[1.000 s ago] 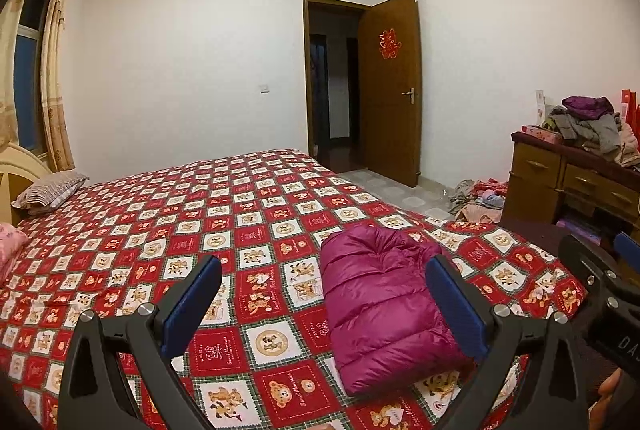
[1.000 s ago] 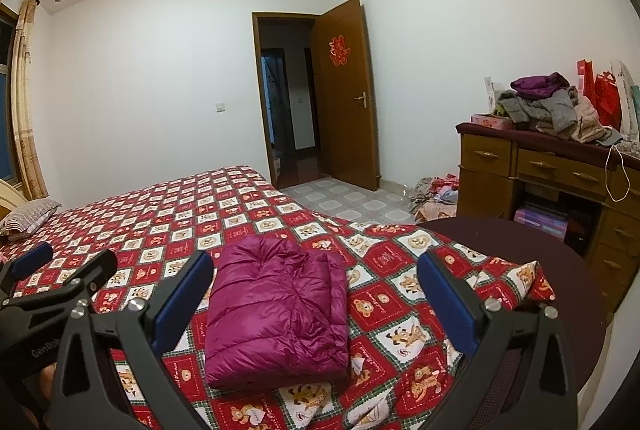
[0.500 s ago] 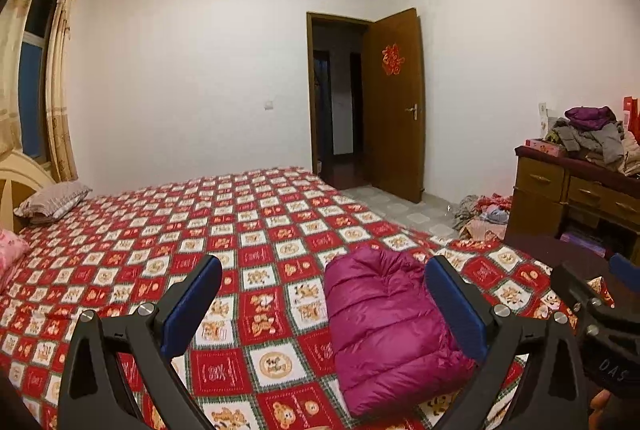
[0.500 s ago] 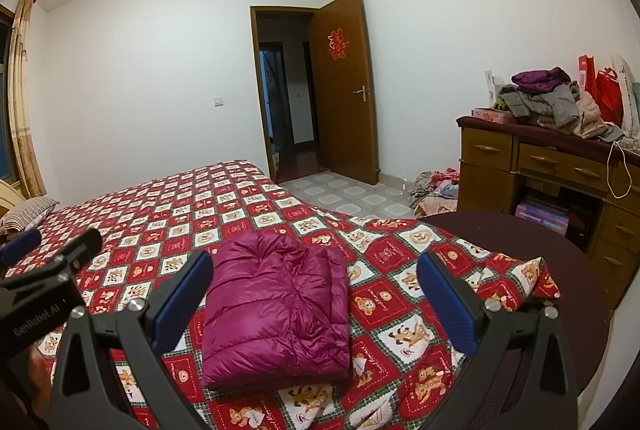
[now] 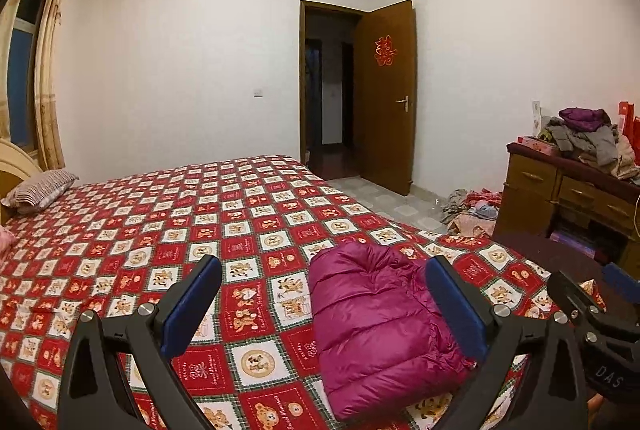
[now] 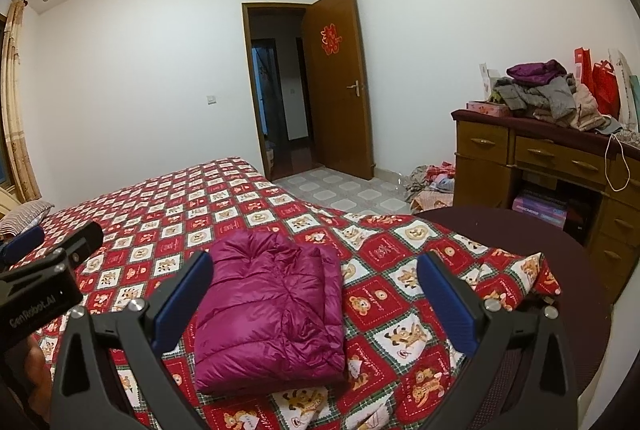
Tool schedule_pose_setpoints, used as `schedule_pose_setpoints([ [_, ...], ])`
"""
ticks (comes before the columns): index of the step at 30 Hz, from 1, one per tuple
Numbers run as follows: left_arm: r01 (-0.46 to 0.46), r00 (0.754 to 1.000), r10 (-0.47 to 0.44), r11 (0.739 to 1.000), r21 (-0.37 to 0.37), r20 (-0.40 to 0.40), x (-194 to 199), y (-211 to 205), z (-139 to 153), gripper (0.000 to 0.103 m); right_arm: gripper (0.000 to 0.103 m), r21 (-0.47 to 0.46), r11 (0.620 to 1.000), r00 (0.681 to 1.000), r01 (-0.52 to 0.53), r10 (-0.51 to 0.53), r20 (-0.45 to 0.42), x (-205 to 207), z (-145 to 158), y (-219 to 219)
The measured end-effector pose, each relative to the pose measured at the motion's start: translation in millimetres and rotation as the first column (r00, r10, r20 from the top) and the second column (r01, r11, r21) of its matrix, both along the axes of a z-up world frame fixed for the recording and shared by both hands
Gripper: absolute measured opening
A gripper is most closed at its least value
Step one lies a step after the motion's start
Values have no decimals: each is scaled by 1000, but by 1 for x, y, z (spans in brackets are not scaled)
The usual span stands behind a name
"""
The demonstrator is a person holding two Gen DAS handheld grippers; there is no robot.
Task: Fold large clothes
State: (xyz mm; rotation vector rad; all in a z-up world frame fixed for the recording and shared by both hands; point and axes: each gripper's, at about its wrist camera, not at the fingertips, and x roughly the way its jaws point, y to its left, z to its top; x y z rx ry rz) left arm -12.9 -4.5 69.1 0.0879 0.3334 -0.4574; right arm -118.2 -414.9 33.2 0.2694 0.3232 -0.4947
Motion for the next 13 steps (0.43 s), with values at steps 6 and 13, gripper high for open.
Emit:
schedule_pose_setpoints([
  [6,18,999,-18,1000,-4,-30,10,3,-4,102,103,9,1000,1000,-4,4,-11,5,-2,0],
  [13,-34,998,35,999,6,-50,26,16,-9,102,103,-1,1000,1000,5,-5,-23,15,-3,-3],
])
